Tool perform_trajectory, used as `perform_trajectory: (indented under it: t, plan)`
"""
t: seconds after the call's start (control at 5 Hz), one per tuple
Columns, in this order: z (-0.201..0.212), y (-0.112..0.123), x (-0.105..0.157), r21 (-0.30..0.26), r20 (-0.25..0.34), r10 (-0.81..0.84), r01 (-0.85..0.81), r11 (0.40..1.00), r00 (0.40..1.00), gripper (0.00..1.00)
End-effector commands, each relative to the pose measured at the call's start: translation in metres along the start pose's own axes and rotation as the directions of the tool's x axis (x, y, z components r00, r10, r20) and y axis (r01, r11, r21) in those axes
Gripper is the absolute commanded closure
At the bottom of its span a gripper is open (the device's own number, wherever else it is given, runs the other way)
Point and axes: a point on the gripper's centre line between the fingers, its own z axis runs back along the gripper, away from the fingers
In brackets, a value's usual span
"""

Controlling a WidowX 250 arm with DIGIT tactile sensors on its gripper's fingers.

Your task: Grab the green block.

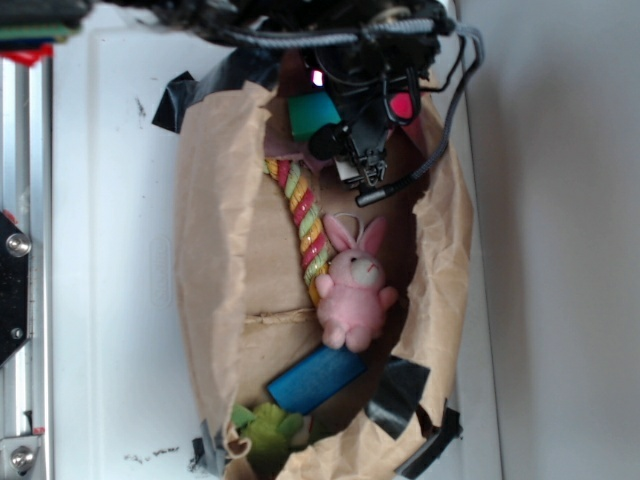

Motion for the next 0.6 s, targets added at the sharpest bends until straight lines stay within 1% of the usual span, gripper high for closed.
perform_trajectory:
  t: [0.0, 0.2, 0.4]
  plan:
    - [-0.007, -0.003, 0.012, 0.04, 0.056, -0.082, 0.08, 0.996, 0.995, 0.0]
    - [-0.019, -0.013, 0.01, 0.025, 0.022, -0.125, 0.124, 0.992, 0.992, 0.0]
    - [-0.02, -0.012, 0.012, 0.034, 0.019, -0.124, 0.123, 0.992, 0.992, 1.0]
